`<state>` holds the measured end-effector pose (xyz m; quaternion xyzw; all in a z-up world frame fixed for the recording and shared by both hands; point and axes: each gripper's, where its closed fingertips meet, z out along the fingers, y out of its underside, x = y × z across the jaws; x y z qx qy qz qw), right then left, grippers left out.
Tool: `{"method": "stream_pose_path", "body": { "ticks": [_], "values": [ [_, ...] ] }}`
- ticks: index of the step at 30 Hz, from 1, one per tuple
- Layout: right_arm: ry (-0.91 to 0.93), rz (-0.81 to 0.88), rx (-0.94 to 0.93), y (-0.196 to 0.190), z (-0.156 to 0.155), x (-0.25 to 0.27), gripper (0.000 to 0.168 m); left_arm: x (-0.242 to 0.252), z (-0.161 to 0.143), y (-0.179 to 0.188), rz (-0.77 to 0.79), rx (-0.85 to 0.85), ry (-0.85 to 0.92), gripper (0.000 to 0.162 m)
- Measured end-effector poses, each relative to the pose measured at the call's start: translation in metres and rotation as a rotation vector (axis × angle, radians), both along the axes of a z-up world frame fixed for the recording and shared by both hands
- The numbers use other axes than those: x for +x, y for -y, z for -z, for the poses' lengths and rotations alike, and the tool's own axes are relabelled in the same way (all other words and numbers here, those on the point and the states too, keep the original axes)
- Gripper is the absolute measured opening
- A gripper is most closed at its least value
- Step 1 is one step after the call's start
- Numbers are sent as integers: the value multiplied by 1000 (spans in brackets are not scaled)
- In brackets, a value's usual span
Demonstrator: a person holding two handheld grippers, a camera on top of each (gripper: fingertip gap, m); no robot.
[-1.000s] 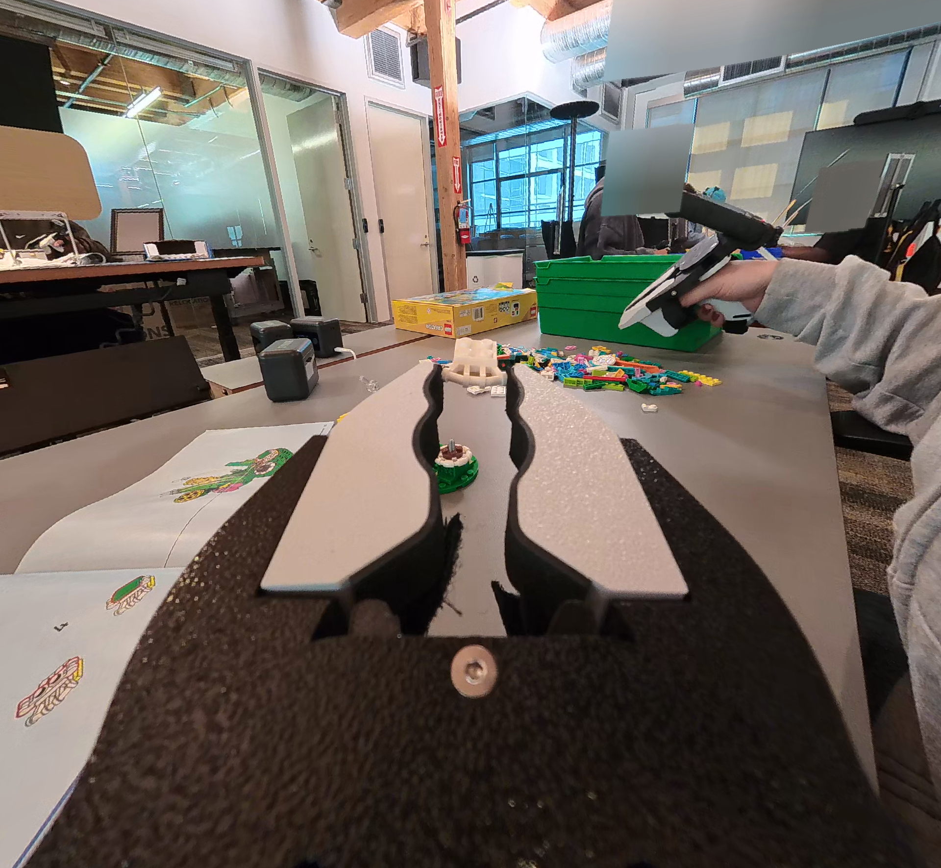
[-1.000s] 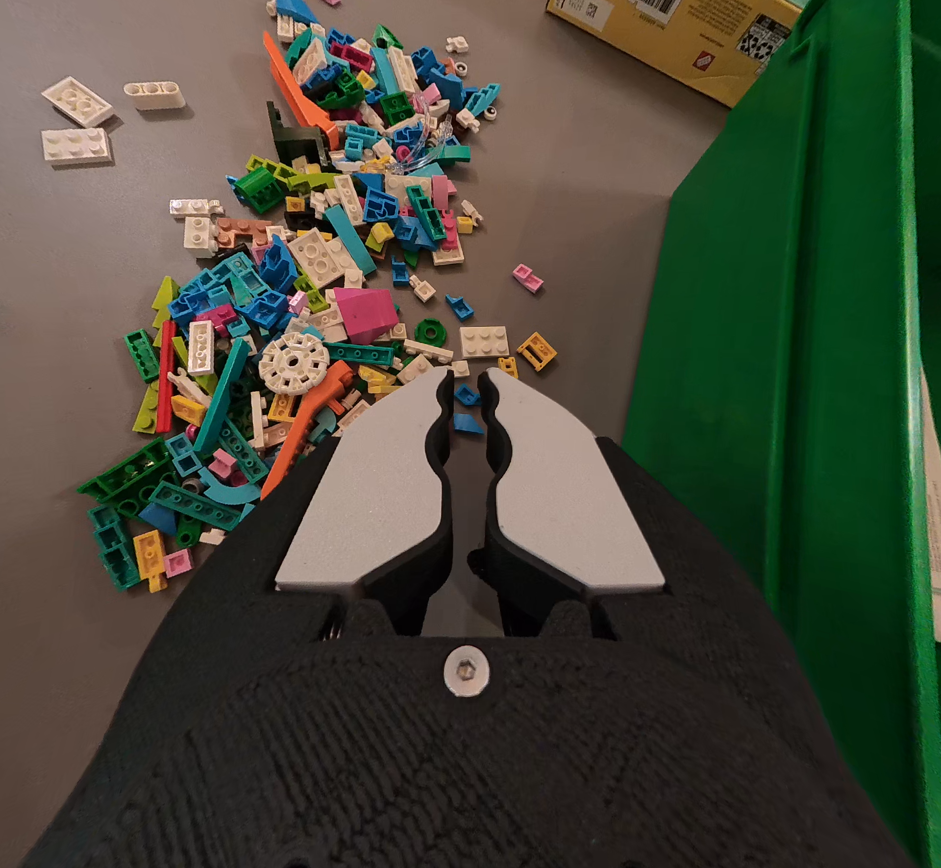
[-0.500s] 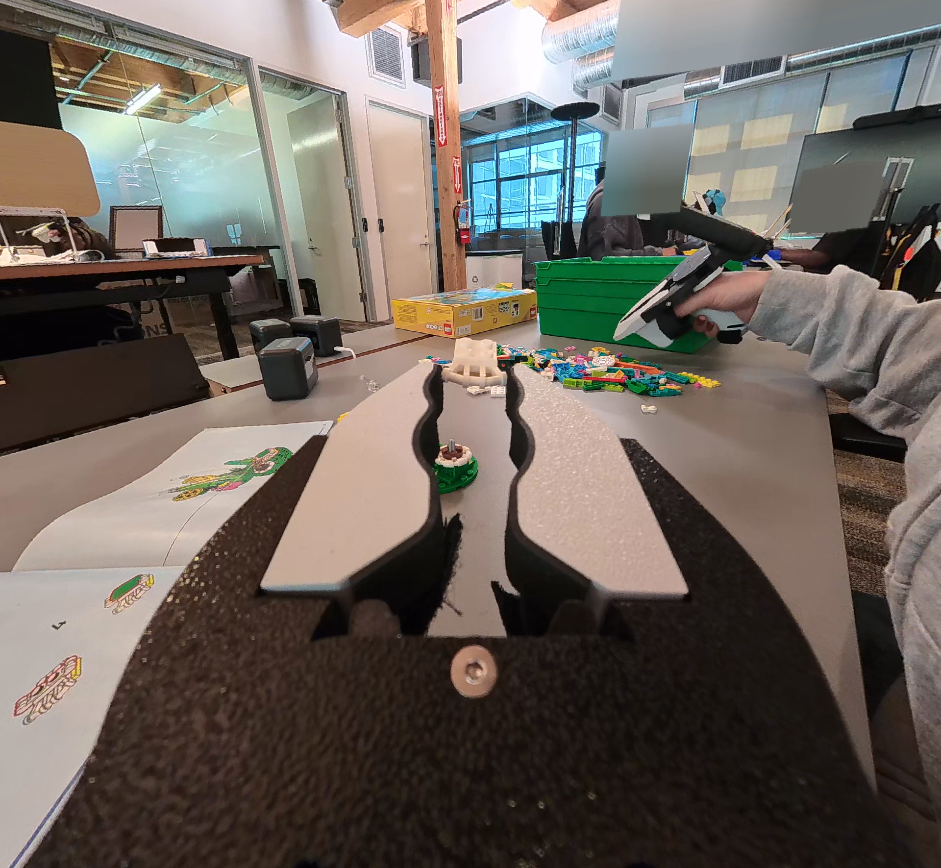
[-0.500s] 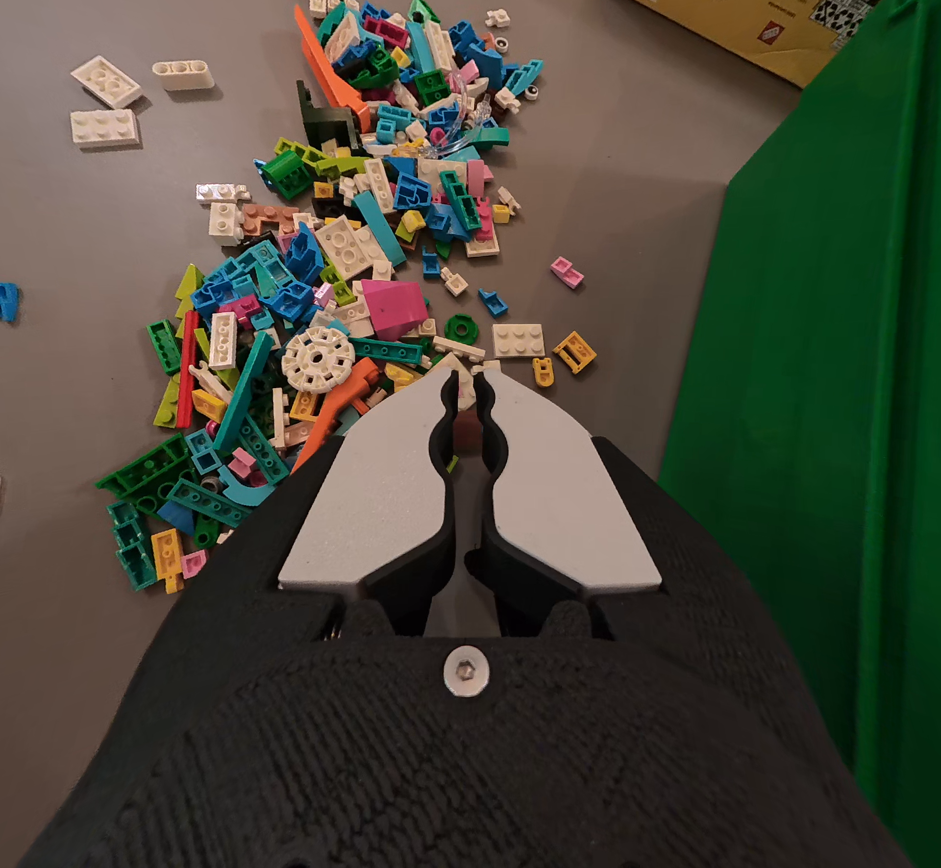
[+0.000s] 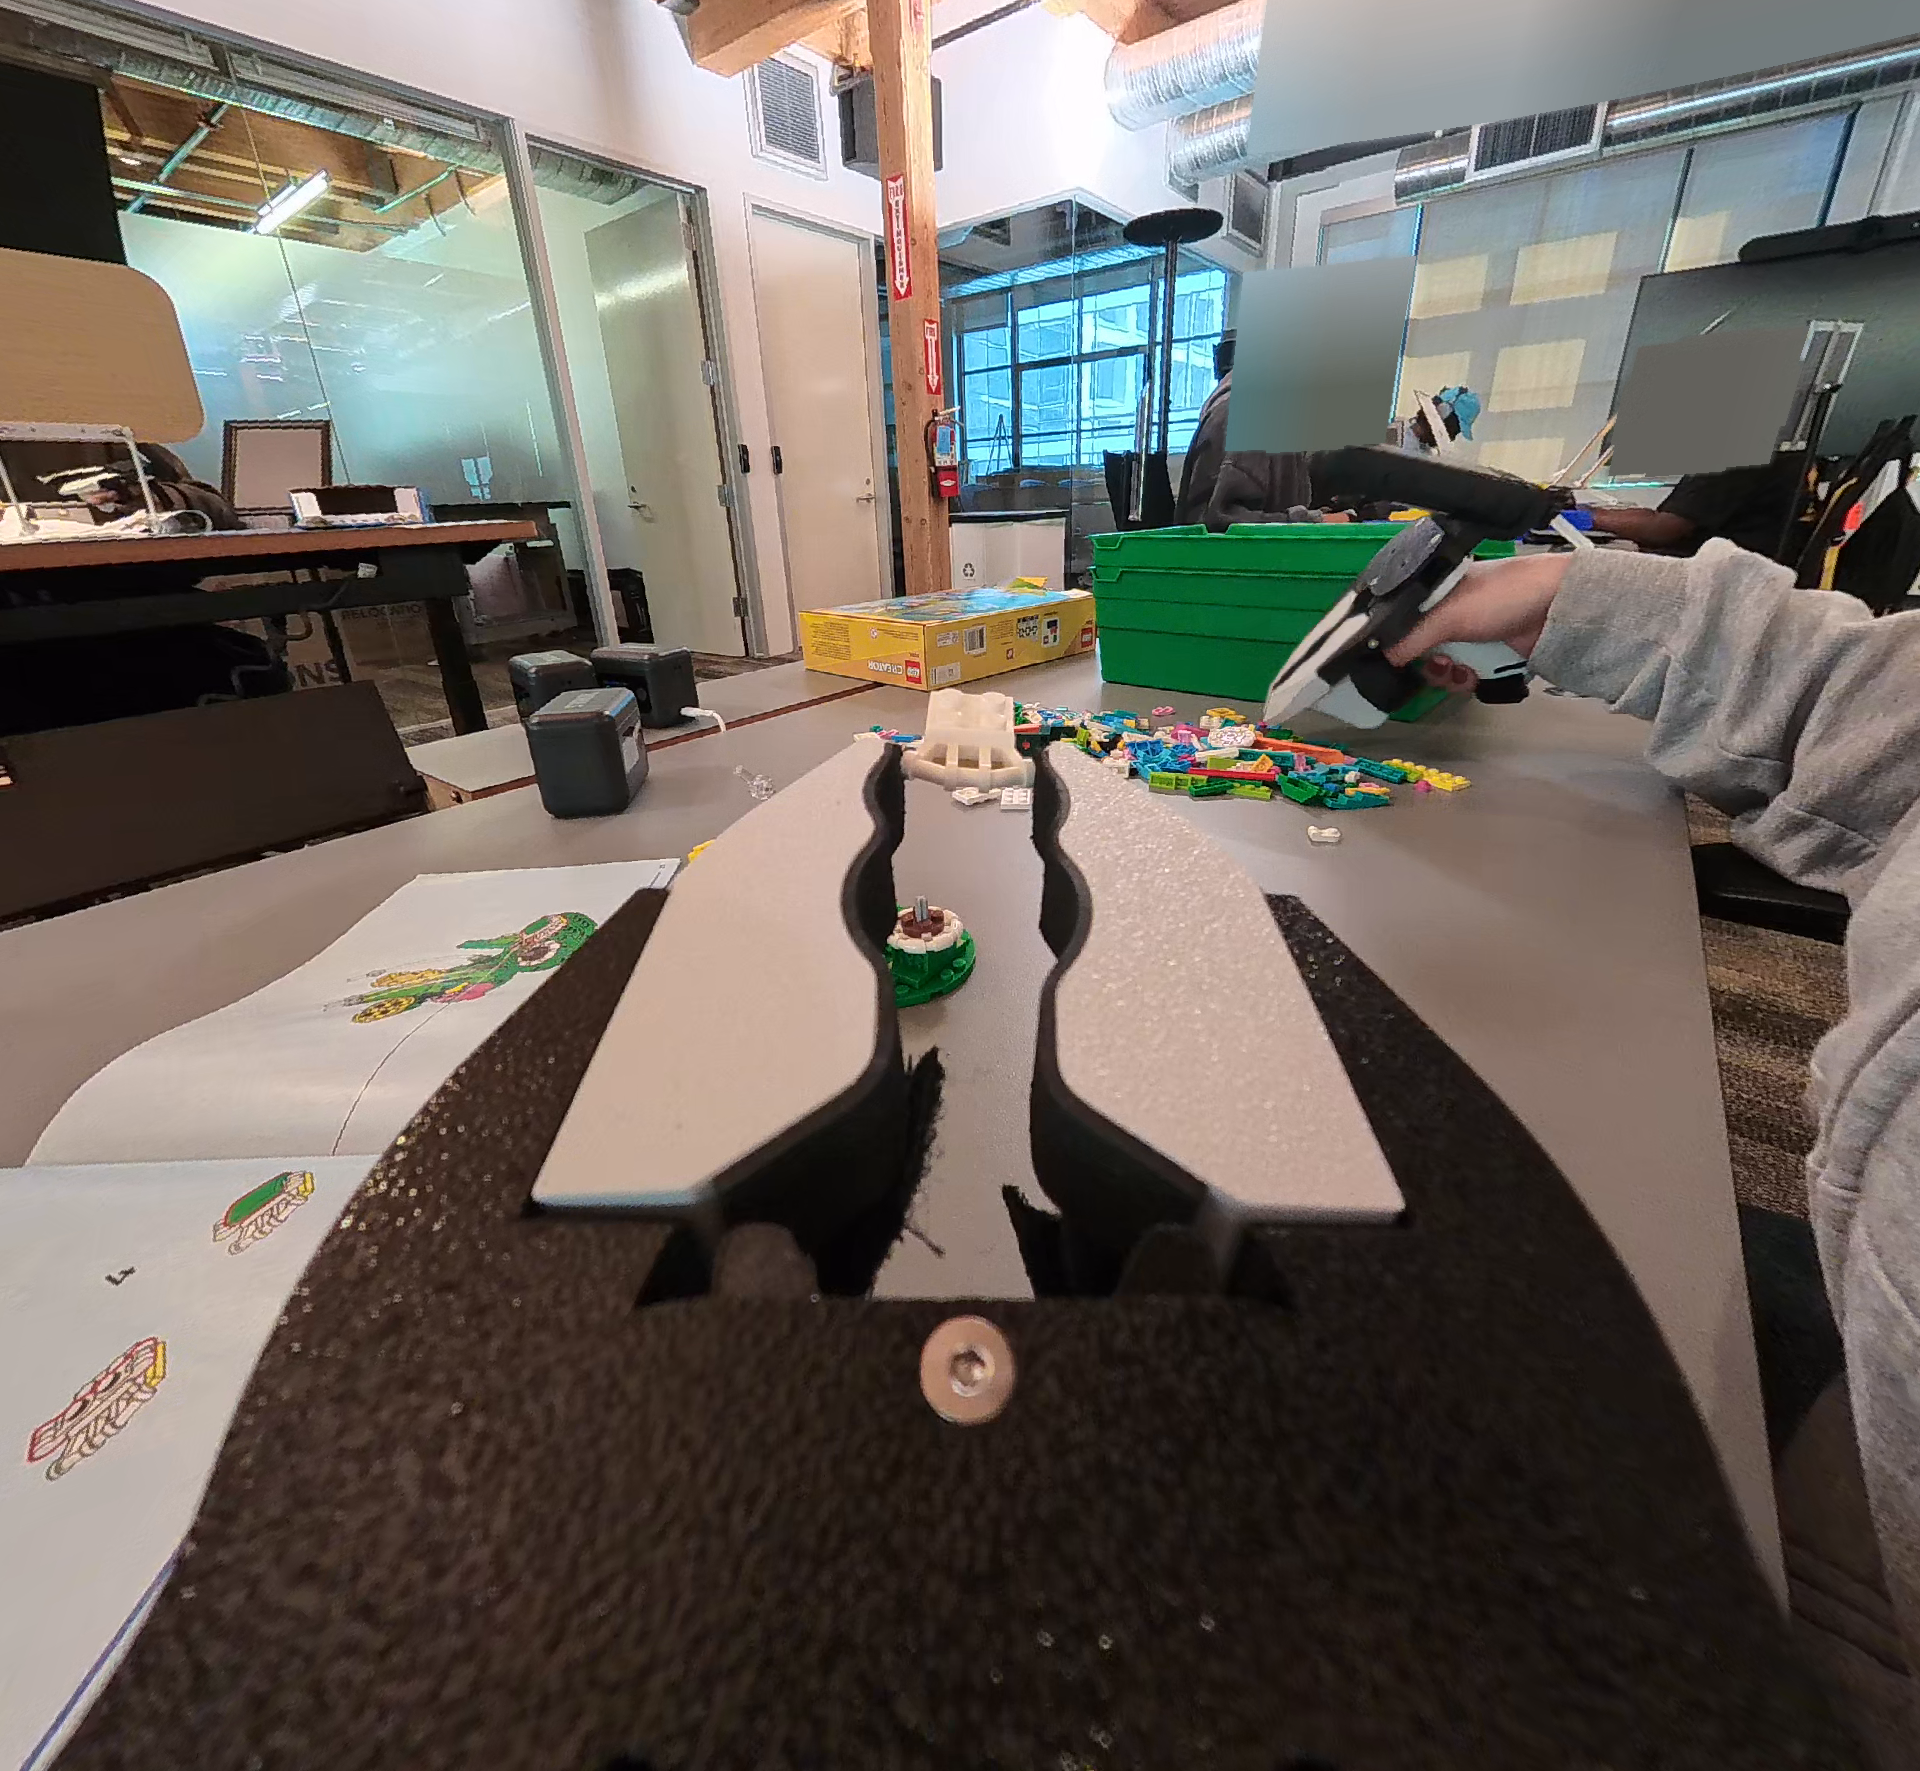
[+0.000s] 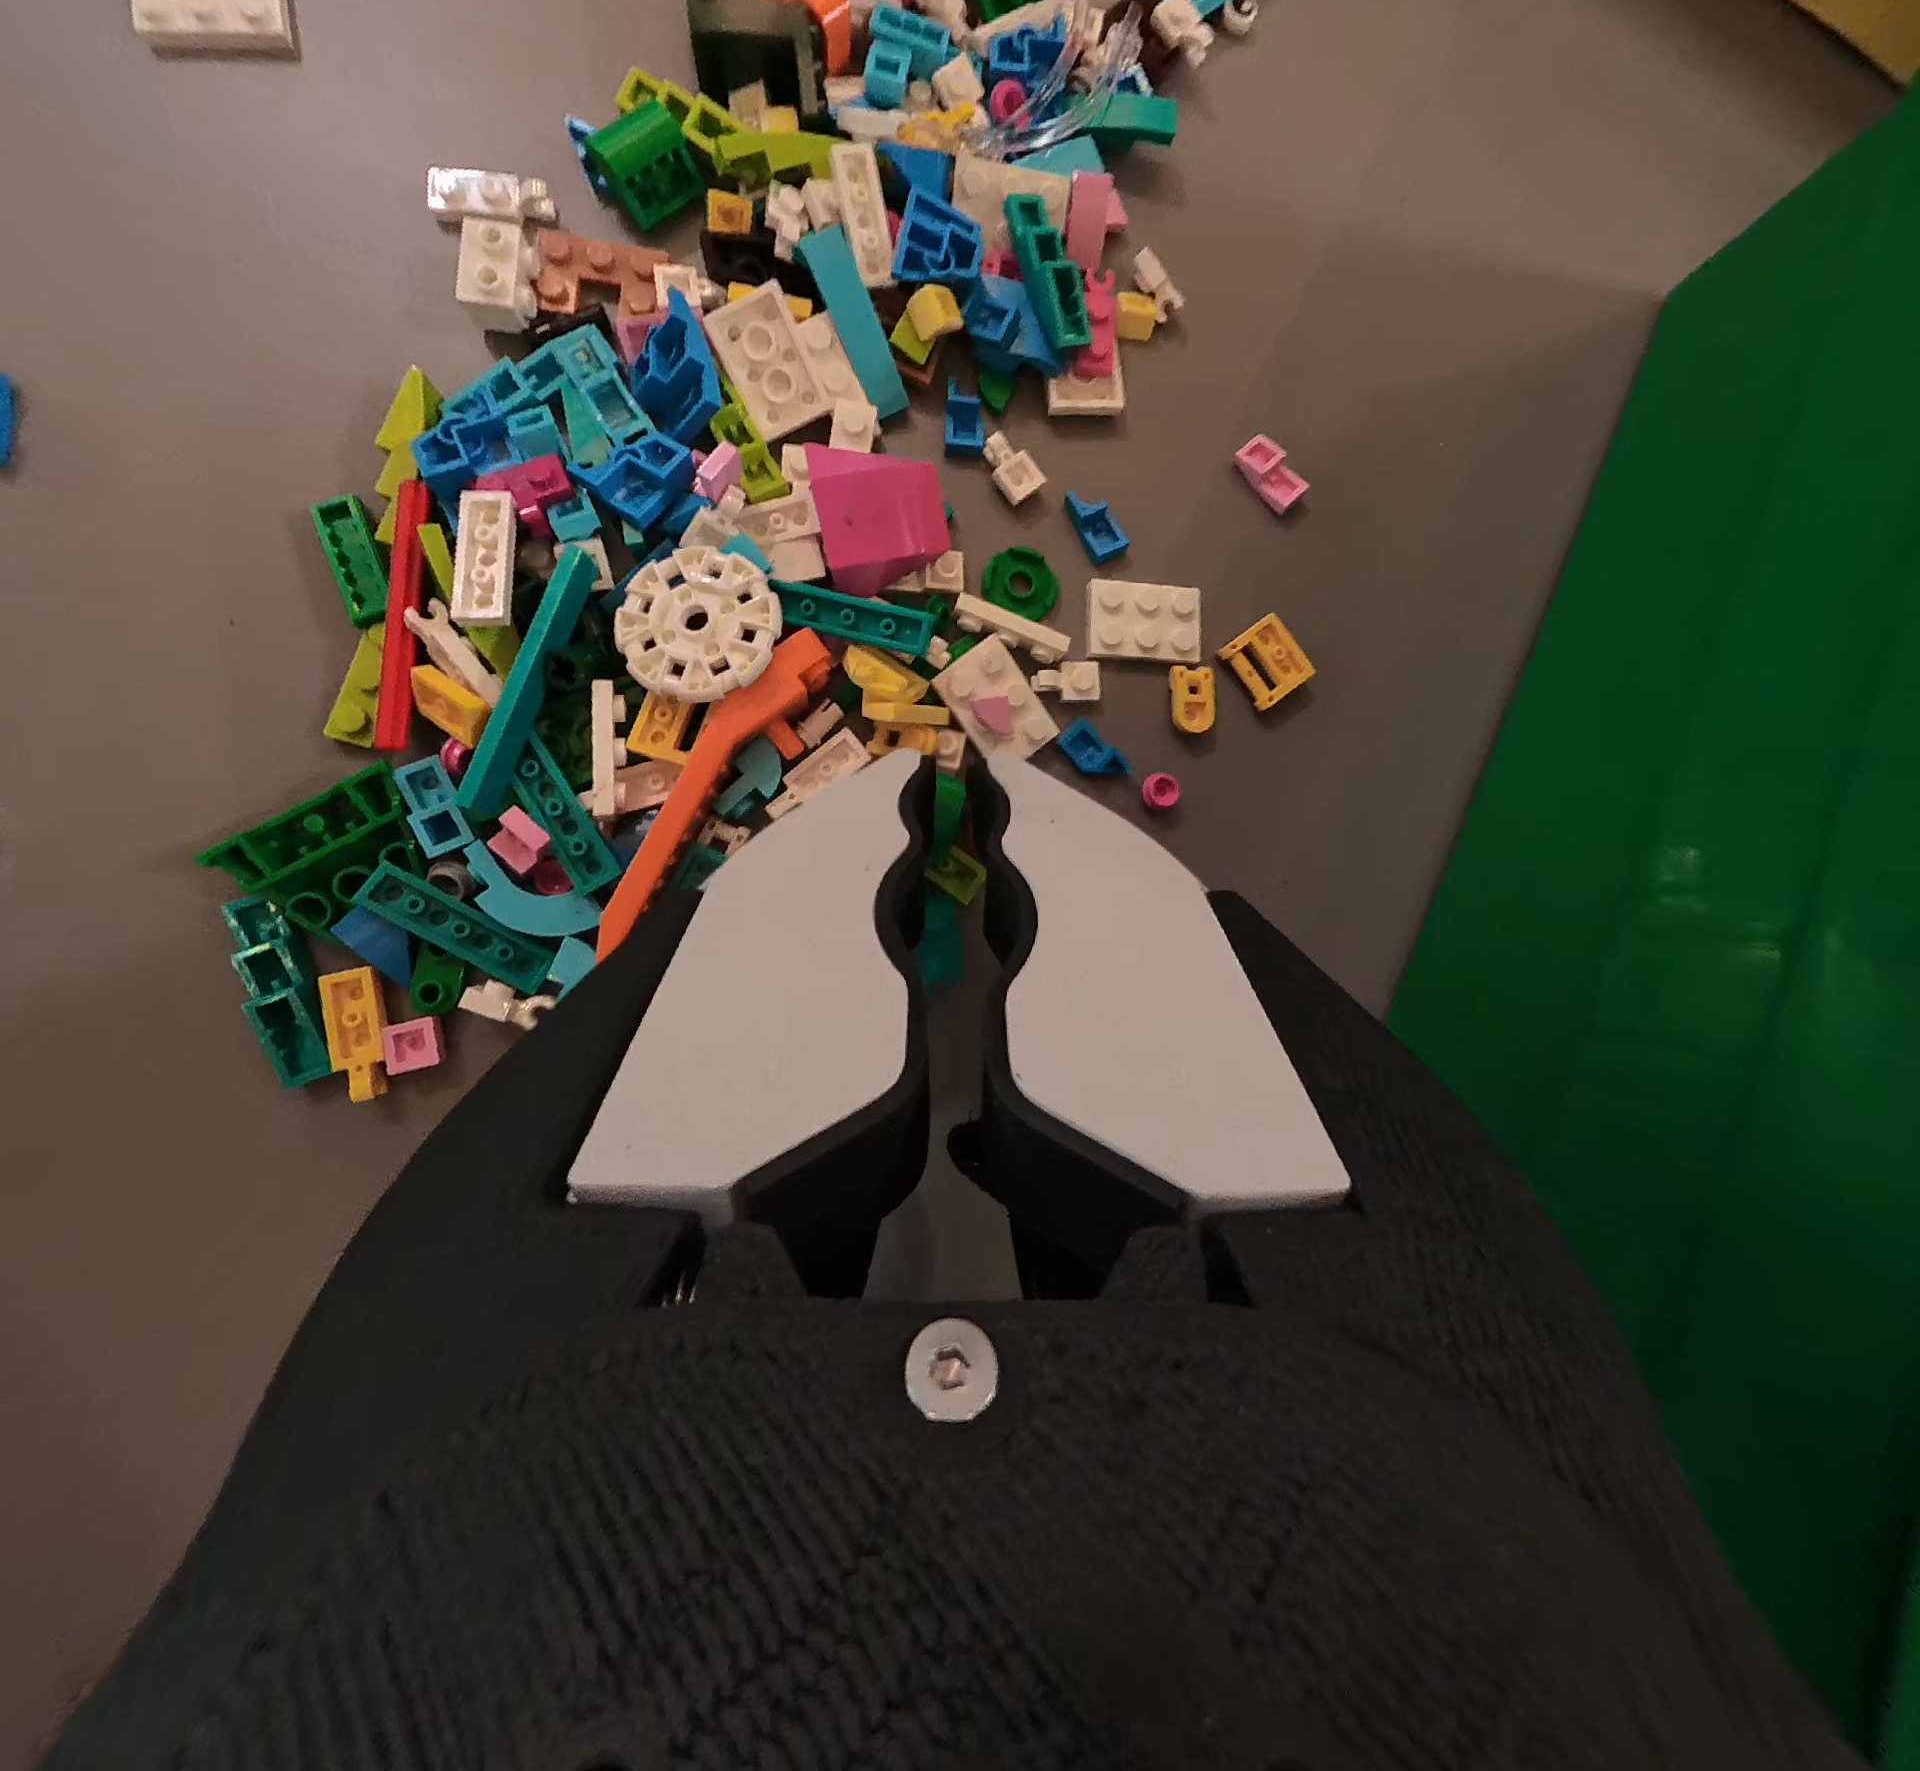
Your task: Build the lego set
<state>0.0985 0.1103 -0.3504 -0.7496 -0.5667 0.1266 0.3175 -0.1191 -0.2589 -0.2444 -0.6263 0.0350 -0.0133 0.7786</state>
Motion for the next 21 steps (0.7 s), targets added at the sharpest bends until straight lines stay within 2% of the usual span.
{"method": "stream_pose_path", "body": {
  "ticks": [7,15,21],
  "values": [
    [29,-54,-69,12,5,4,5,0,0,0,0,1,-2,23],
    [84,51,-2,-8,4,20,6,1,0,0,0,1,-4,23],
    [12,49,11,-8,-9,16,5,0,0,0,0,1,-4,23]
  ]
}}
